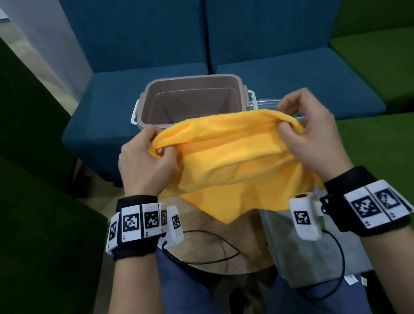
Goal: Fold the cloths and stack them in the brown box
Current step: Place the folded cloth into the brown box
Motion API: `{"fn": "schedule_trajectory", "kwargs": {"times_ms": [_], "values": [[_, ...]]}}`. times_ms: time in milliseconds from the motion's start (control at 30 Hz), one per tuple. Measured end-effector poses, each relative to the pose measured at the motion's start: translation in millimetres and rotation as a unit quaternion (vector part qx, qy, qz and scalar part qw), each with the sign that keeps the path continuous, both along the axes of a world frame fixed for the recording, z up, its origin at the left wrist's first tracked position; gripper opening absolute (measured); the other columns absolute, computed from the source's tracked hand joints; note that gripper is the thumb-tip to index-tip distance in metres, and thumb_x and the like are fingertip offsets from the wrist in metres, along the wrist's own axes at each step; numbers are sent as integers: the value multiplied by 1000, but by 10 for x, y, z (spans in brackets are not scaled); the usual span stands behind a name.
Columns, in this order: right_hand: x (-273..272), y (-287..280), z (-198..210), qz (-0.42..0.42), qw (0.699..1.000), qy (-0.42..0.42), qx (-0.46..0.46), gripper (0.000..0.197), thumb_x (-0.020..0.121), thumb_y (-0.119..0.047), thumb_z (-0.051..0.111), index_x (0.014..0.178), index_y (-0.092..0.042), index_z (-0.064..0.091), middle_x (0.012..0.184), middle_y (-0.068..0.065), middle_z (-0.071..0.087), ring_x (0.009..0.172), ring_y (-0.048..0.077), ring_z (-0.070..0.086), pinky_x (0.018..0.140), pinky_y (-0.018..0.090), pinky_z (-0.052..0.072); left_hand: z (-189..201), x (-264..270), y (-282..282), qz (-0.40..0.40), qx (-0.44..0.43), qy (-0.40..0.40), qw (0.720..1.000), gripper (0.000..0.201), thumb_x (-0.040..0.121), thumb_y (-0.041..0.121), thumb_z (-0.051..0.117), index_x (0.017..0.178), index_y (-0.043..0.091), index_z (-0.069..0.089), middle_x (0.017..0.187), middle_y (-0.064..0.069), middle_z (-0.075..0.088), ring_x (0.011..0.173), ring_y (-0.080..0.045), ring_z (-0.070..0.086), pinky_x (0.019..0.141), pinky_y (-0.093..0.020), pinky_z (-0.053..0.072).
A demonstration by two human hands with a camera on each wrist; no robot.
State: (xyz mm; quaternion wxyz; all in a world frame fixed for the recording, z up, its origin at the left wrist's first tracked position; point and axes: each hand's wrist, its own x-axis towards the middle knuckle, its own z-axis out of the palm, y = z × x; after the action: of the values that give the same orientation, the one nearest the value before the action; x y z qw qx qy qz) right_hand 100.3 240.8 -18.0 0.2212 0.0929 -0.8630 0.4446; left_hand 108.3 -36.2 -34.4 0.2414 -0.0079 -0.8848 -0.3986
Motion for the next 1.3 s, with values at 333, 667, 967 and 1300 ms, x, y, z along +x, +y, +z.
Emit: {"fn": "schedule_trajectory", "kwargs": {"times_ms": [333,667,967,1300], "values": [[-145,339,-291,-90,987,-17,134,15,76,2,55,85,-9,57,84,5,57,77,21,53,72,34,43,-95,-135,-193,43,48,7,998,10,95,7,44,97,16,48,73,13,48,62,6,49,56,-9,33],[-227,396,32,-156,984,90,-8,15,92,-16,57,97,-8,68,90,-5,63,83,5,56,76,19,42,218,-307,-367,4,166,91,982,30,101,33,44,76,21,53,68,5,41,59,-1,36,57,-23,30],[-457,295,-442,-78,990,-105,49,10,90,-17,64,97,-18,57,90,7,61,85,31,57,75,37,42,-255,-451,-286,115,61,-37,991,12,93,14,54,83,9,51,74,-2,51,76,-25,51,72,-37,44],[-50,-127,-512,-12,994,-103,30,13,91,-17,65,82,-10,70,70,-9,60,61,-2,50,58,12,33,-426,43,246,5,72,-19,997,9,90,25,63,83,21,67,72,13,59,68,3,55,65,-13,42]]}}
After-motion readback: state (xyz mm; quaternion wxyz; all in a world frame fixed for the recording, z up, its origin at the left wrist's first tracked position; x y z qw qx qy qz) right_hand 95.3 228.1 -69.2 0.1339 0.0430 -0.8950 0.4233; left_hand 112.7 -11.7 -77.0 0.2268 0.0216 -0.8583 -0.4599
